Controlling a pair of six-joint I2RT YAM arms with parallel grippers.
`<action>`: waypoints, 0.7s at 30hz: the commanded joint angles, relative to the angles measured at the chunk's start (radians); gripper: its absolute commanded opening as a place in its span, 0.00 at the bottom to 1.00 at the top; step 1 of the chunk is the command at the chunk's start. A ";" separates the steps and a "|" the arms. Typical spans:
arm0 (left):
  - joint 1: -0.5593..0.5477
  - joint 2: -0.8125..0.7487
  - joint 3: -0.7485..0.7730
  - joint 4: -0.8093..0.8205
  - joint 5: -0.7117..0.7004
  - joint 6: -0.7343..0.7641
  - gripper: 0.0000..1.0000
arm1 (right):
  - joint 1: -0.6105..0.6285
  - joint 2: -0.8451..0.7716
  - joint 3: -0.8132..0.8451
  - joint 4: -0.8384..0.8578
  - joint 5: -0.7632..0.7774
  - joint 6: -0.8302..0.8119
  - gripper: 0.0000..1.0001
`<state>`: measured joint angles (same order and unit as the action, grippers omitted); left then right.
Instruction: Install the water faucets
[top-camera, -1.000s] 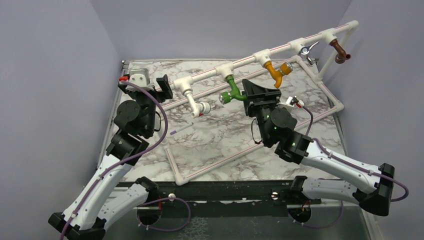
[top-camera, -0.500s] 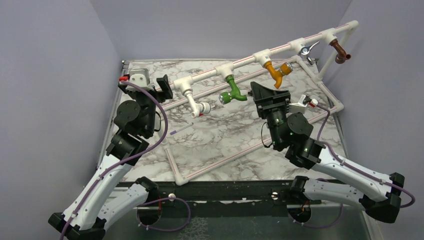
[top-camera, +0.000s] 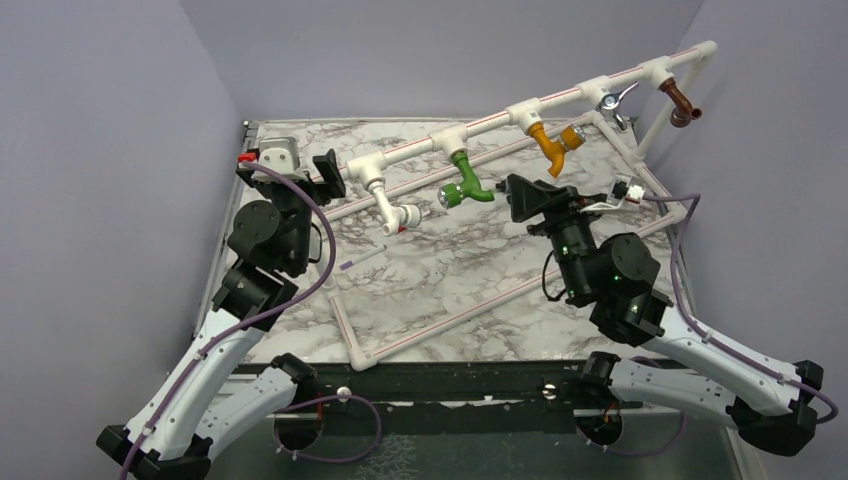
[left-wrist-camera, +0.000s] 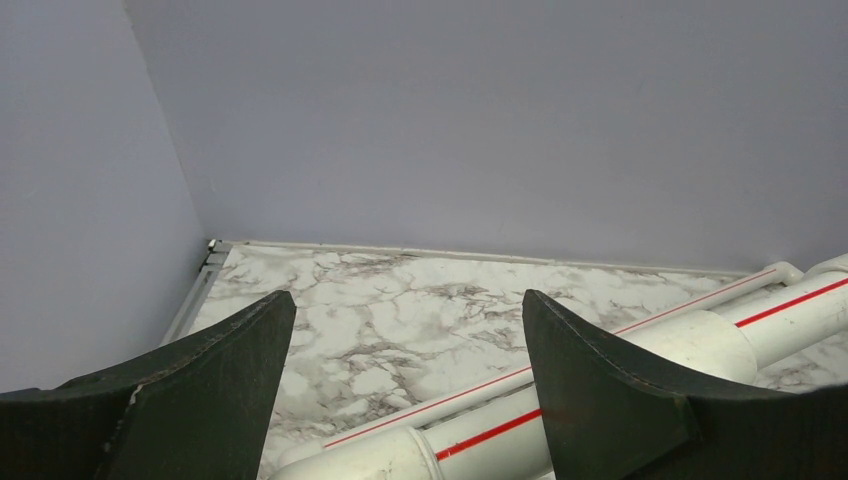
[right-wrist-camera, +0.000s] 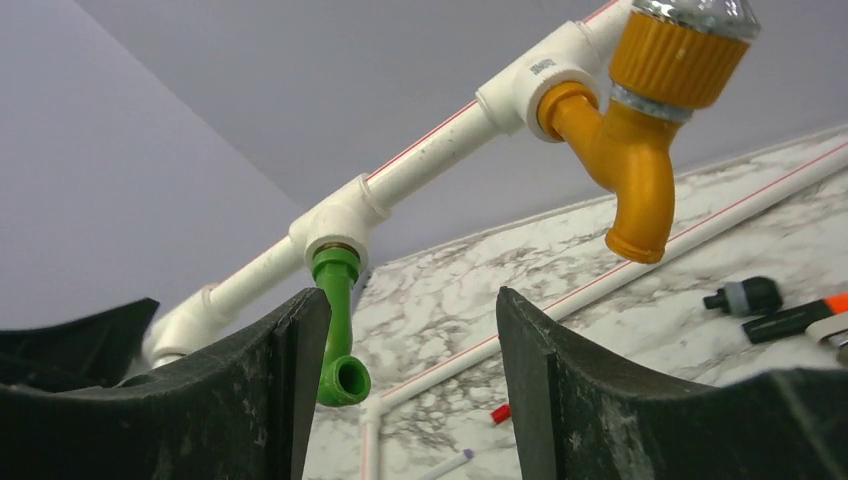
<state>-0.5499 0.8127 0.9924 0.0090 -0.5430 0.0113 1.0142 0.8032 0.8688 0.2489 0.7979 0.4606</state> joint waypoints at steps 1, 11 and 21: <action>-0.008 0.019 -0.018 -0.080 0.047 -0.003 0.84 | 0.001 -0.029 0.039 -0.023 -0.122 -0.283 0.66; -0.008 0.028 -0.017 -0.082 0.051 -0.004 0.84 | 0.001 -0.080 0.095 -0.164 -0.373 -0.636 0.68; -0.008 0.024 -0.018 -0.082 0.046 -0.001 0.84 | 0.001 -0.086 0.166 -0.398 -0.708 -0.997 0.69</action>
<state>-0.5499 0.8127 0.9924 0.0090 -0.5430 0.0116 1.0142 0.7231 1.0069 -0.0193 0.2932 -0.3141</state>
